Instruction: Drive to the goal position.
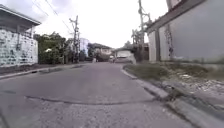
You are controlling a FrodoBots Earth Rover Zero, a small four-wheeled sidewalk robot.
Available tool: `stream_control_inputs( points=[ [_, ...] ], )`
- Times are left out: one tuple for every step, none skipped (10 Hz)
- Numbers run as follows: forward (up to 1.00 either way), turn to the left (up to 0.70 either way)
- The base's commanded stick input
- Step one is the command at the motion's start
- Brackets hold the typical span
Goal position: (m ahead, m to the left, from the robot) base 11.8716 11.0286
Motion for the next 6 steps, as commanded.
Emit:
stream_control_inputs(
  points=[
    [-0.17,0.07],
    [-0.17,0.07],
    [-0.17,0.07],
    [-0.17,0.07],
    [-0.17,0.07],
    [-0.17,0.07]
  ],
)
